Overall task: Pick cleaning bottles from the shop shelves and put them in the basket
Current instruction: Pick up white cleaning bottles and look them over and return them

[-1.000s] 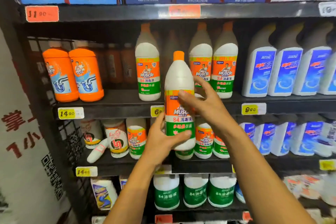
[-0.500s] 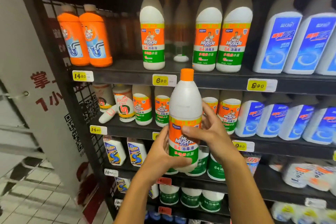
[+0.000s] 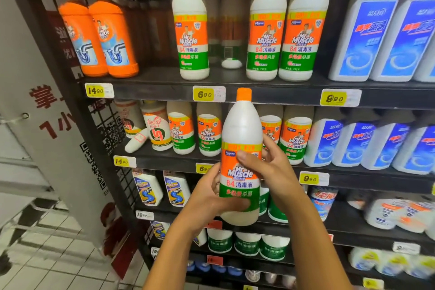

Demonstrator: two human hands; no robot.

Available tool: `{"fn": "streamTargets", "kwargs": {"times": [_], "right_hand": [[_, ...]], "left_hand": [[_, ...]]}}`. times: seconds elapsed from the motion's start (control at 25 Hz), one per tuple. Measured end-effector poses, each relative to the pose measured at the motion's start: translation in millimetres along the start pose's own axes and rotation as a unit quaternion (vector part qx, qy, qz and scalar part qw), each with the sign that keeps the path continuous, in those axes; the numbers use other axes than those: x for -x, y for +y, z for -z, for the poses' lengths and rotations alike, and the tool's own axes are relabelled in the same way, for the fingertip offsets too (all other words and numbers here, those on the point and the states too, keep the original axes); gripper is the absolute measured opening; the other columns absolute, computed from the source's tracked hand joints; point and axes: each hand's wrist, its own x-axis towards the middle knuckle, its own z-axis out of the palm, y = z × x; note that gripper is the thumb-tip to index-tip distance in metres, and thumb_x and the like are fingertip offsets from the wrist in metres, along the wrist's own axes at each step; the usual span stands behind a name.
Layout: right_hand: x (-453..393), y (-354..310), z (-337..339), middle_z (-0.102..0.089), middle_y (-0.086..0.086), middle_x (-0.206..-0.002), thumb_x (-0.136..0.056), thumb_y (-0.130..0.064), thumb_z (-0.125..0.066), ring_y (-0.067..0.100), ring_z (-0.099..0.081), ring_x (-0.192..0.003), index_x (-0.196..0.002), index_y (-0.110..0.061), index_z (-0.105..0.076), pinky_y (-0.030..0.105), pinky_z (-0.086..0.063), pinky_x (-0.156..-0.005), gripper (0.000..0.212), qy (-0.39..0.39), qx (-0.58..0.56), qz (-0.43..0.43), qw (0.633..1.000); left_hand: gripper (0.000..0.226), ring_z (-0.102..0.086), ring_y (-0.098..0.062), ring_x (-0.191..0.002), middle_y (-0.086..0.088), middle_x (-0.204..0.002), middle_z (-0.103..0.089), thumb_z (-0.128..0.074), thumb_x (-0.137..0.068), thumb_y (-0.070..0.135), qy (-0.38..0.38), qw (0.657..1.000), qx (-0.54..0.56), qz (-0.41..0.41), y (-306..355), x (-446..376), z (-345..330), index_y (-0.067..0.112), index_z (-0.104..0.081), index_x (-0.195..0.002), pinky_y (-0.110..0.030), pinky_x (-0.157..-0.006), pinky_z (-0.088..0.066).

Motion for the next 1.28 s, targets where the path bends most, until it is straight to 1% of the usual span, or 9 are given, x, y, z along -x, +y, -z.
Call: {"fn": "streamTargets", "kwargs": {"times": [0.16,0.28,0.48,0.64,0.72,0.84,1.0,1.12,1.28], "right_hand": [[-10.8,4.7,-8.3,-0.078,0.007,-0.097,-0.073,-0.036,-0.084,0.023,-0.076,-0.084,-0.120,-0.017,-0.063,0.027,-0.058,-0.064,0.054,0.041,-0.022,-0.022,0.999],[-19.4,9.4,-16.2,-0.076,0.014,-0.103,-0.073,-0.040,-0.079,0.028,-0.075,-0.090,-0.118,-0.012,-0.063,0.034,-0.060,-0.067,0.056,0.048,-0.102,-0.052,0.992],[-31.4,31.3,-37.4,-0.076,0.016,-0.098,-0.074,-0.052,-0.063,0.028,-0.075,-0.084,-0.116,-0.007,-0.062,0.037,-0.061,-0.065,0.062,0.067,-0.257,-0.113,0.957],[-35.4,46.8,-47.5,-0.076,0.016,-0.094,-0.074,-0.060,-0.056,0.027,-0.075,-0.081,-0.098,-0.010,-0.079,0.038,-0.061,-0.064,0.060,0.066,-0.294,-0.118,0.946],[-36.6,46.3,-50.2,-0.076,0.016,-0.096,-0.075,-0.061,-0.056,0.027,-0.075,-0.083,-0.099,-0.010,-0.079,0.038,-0.061,-0.066,0.060,0.063,-0.280,-0.115,0.951],[-39.2,36.3,-54.4,-0.075,0.016,-0.102,-0.063,-0.061,-0.079,0.028,-0.074,-0.090,-0.116,-0.010,-0.064,0.040,-0.061,-0.071,0.075,0.081,-0.222,-0.079,0.968],[-37.9,13.9,-57.5,-0.078,0.005,-0.099,-0.067,-0.042,-0.082,0.022,-0.075,-0.089,-0.114,-0.021,-0.063,0.029,-0.060,-0.067,0.056,0.097,-0.078,0.011,0.992],[-33.6,-0.1,-64.1,-0.078,-0.005,-0.096,-0.067,-0.033,-0.081,0.014,-0.075,-0.088,-0.112,-0.032,-0.060,0.022,-0.058,-0.065,0.051,0.105,-0.007,0.049,0.993],[-28.4,-6.4,-67.7,-0.077,-0.005,-0.101,-0.069,-0.028,-0.081,0.015,-0.075,-0.091,-0.119,-0.031,-0.058,0.023,-0.059,-0.067,0.056,0.093,0.013,0.064,0.993]], "left_hand": [[0.046,-0.069,-0.019,-0.110,0.000,-0.120,-0.071,-0.081,-0.075,0.039,-0.016,0.999,0.005,0.028,18.0,6.3,10.8,0.037,-0.066,-0.118,-0.026,-0.082,-0.057],[0.033,-0.071,-0.013,-0.104,0.005,-0.116,-0.073,-0.069,-0.083,0.042,-0.005,0.999,0.000,0.041,34.6,8.4,24.8,0.039,-0.068,-0.115,-0.020,-0.072,-0.056],[0.043,-0.074,-0.008,-0.089,0.011,-0.094,-0.076,-0.078,-0.063,0.056,0.054,0.993,-0.104,0.025,49.8,-1.1,39.8,0.042,-0.070,-0.103,-0.026,-0.072,-0.057],[0.051,-0.071,-0.005,-0.082,0.020,-0.084,-0.071,-0.075,-0.053,0.072,0.085,0.975,-0.206,0.021,49.8,-5.6,52.9,0.054,-0.065,-0.100,-0.036,-0.076,-0.059],[0.049,-0.072,-0.006,-0.084,0.018,-0.088,-0.071,-0.075,-0.054,0.071,0.074,0.976,-0.204,0.019,49.5,-6.0,58.0,0.055,-0.065,-0.100,-0.034,-0.075,-0.059],[0.043,-0.072,-0.005,-0.091,0.016,-0.102,-0.074,-0.076,-0.067,0.055,0.024,0.991,-0.127,0.027,47.0,-5.8,66.0,0.046,-0.065,-0.107,-0.020,-0.073,-0.056],[0.052,-0.066,-0.014,-0.115,0.007,-0.125,-0.069,-0.072,-0.081,0.037,-0.049,0.997,-0.043,0.047,38.2,-8.7,72.1,0.034,-0.055,-0.131,-0.034,-0.099,-0.050],[0.056,-0.065,-0.013,-0.116,0.007,-0.124,-0.069,-0.078,-0.075,0.039,-0.061,0.997,-0.037,0.037,30.8,-13.5,71.4,0.038,-0.055,-0.127,-0.035,-0.100,-0.049],[0.062,-0.064,-0.019,-0.118,0.000,-0.126,-0.068,-0.079,-0.075,0.035,-0.063,0.998,-0.012,0.023,23.0,-16.9,73.9,0.029,-0.055,-0.131,-0.041,-0.103,-0.048]]}}
